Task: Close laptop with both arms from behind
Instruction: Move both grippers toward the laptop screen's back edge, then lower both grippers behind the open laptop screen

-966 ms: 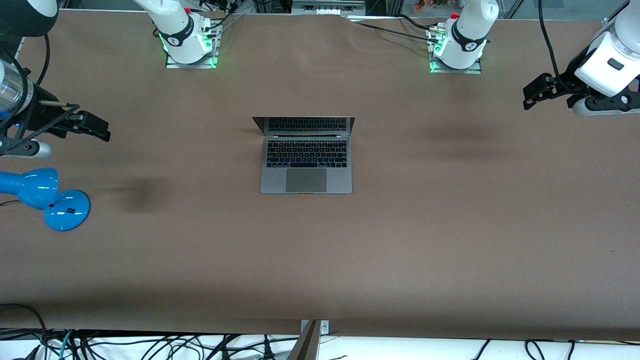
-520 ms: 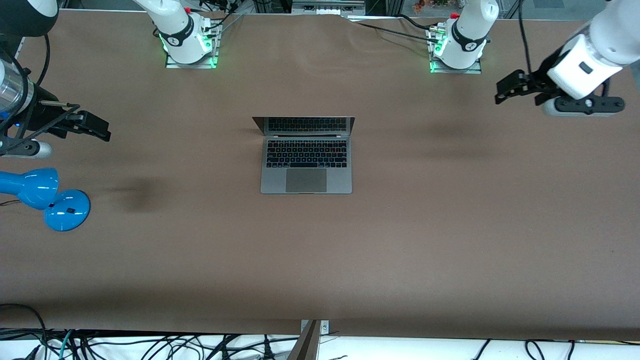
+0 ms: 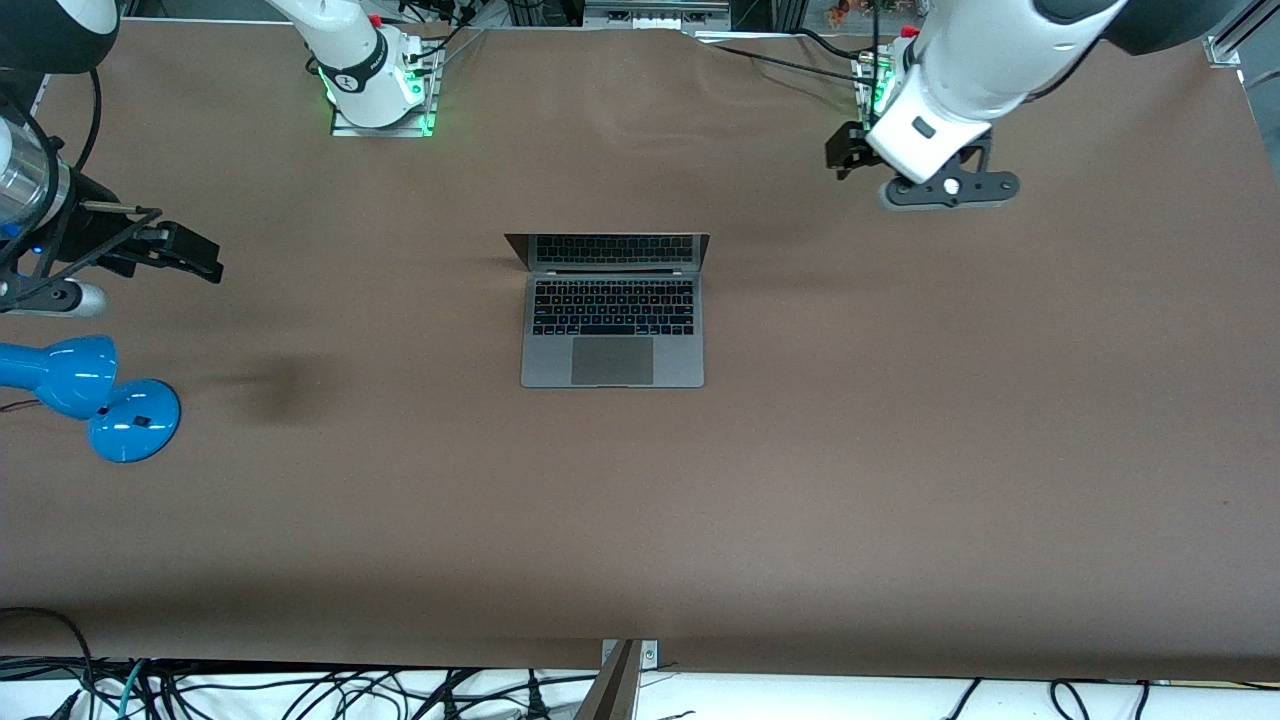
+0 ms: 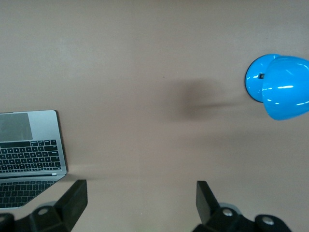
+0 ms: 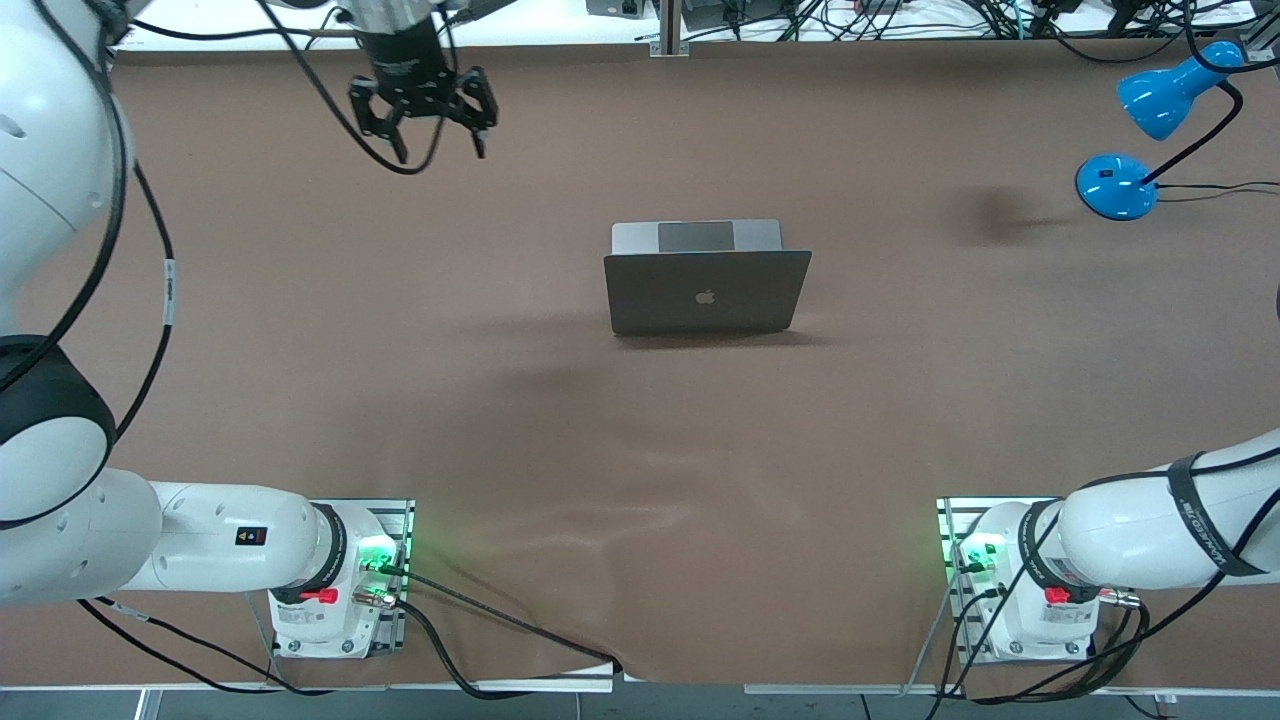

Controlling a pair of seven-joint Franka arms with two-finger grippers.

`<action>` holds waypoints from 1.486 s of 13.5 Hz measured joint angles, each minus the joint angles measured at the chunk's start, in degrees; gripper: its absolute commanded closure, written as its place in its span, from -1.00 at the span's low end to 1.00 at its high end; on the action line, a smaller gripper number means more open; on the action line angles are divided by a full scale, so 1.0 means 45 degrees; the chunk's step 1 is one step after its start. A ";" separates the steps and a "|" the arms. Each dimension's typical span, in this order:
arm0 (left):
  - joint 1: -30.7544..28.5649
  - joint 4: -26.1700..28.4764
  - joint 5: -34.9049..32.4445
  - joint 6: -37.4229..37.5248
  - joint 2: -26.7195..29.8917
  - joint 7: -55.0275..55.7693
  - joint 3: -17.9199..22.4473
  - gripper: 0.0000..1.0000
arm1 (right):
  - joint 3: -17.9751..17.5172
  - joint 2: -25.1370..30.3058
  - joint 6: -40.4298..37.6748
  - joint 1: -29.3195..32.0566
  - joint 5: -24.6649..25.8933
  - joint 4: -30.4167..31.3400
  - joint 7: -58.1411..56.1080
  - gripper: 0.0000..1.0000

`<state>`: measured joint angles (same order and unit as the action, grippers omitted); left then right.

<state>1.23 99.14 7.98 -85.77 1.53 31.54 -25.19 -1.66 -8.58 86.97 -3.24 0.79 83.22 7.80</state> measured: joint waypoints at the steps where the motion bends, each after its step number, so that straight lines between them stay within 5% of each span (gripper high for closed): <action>1: 0.0002 0.0000 0.0000 -0.0195 -0.0122 0.0255 -0.0203 -1.00 | -0.0062 -0.0134 -0.0157 -0.0042 -0.0167 0.0026 -0.0023 -1.00; 5: 0.0003 -0.0004 0.0003 -0.0743 -0.0654 0.1544 -0.1071 -1.00 | -0.0174 -0.0928 -0.0965 -0.0762 -0.1998 0.0076 -0.0030 -1.00; 11: 0.0124 0.0014 0.0501 -0.1835 -0.2540 0.3395 -0.2414 -0.88 | -0.0271 -0.2074 -0.1529 -0.3073 -0.3045 0.0107 0.0057 -1.00; 12: 0.0280 0.0017 0.0502 -0.2062 -0.2859 0.3716 -0.2470 -0.72 | -0.0273 -0.2230 -0.1630 -0.3347 -0.3119 0.0111 0.0151 -0.99; 16: 0.0958 0.0019 0.0503 -0.2668 -0.3682 0.4726 -0.2537 0.79 | -0.0270 -0.2404 -0.2394 -0.3656 -0.4407 0.0109 0.1096 -0.58; 17: 0.0988 0.0018 0.0503 -0.2682 -0.3780 0.4758 -0.2553 1.00 | -0.0273 -0.2451 -0.2487 -0.3702 -0.4729 0.0110 0.1208 -0.34; 20: 0.1053 0.0019 0.0984 -0.2682 -0.4099 0.4767 -0.2566 1.00 | -0.0276 -0.2904 -0.2548 -0.4343 -0.5397 0.0131 0.1769 0.23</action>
<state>5.97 99.22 12.41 -97.84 -16.91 53.00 -36.73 -2.91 -21.65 75.50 -22.78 -23.50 83.81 15.76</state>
